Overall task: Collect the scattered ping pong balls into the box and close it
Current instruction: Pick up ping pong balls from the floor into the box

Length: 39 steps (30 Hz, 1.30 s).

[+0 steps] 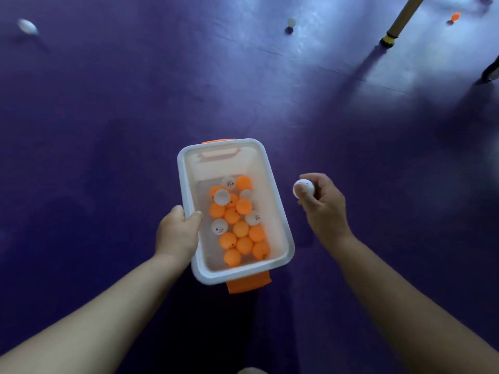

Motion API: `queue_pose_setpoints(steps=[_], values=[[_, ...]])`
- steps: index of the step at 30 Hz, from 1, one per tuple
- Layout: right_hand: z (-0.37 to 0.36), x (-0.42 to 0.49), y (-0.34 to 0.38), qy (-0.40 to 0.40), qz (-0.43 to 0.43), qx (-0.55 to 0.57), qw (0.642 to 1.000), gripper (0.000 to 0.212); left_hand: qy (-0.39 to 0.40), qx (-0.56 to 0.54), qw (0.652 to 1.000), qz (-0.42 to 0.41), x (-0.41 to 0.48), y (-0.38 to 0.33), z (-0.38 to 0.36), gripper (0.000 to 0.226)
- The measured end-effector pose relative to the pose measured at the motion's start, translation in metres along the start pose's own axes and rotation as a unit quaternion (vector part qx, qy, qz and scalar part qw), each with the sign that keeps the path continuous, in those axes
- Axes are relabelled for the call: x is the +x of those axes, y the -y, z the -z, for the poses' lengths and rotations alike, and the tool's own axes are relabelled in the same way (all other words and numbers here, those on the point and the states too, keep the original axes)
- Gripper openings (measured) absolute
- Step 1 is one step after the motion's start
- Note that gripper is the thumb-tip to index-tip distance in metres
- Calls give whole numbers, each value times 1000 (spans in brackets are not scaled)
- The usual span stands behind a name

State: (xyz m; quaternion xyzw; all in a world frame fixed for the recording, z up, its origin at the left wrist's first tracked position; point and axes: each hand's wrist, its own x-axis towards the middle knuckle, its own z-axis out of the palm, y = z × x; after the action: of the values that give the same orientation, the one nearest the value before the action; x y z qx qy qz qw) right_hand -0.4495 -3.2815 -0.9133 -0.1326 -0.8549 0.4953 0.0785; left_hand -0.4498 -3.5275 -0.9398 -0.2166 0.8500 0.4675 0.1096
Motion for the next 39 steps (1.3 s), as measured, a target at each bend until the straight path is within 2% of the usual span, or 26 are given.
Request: queue_pose_setpoints(steps=[3, 5, 6, 7, 9, 11, 12, 14, 19, 22, 26, 28, 33, 35, 39], values=[[-30, -14, 25, 104, 61, -4, 993, 27, 18, 0, 1000, 5, 1, 4, 7, 30], [-46, -18, 28, 100, 96, -111, 984, 50, 42, 7, 999, 2, 3, 7, 15, 31], [-52, -18, 25, 79, 108, -184, 974, 55, 53, 10, 999, 0, 4, 9, 20, 31], [-56, -20, 23, 67, 95, -247, 962, 56, 61, 10, 998, 0, 5, 11, 24, 31], [-64, -24, 22, 96, 6, -312, 945, 54, 67, 8, 998, 3, 6, 14, 35, 30], [-75, -29, 28, 133, -46, -298, 944, 32, 65, 19, 998, 9, 8, 19, 49, 31], [-82, -32, 33, 139, -41, -285, 948, 20, 63, 21, 998, 12, 10, 24, 57, 31], [-97, -39, 44, 136, -16, -252, 958, 13, 61, 20, 998, 13, 11, 34, 78, 32], [-144, -60, 75, 144, 9, -185, 972, 15, 79, 100, 991, -38, 12, 56, 150, 39], [-172, -69, 93, 161, 17, -157, 974, 14, 127, 83, 988, -30, 15, 70, 194, 36], [-204, -79, 117, 174, 31, -151, 973, 11, 156, 192, 968, -45, 5, 101, 240, 40], [-217, -84, 127, 177, 30, -153, 972, 10, 172, 201, 963, -49, -5, 125, 253, 39], [-235, -94, 140, 175, 13, -182, 968, 10, 198, 230, 947, -104, -32, 190, 259, 22], [-239, -94, 143, 171, 3, -197, 965, 15, 228, 233, 936, -130, -42, 217, 252, 24], [-249, -96, 147, 160, -13, -225, 961, 25, 309, 196, 923, -122, -63, 261, 221, 35]])
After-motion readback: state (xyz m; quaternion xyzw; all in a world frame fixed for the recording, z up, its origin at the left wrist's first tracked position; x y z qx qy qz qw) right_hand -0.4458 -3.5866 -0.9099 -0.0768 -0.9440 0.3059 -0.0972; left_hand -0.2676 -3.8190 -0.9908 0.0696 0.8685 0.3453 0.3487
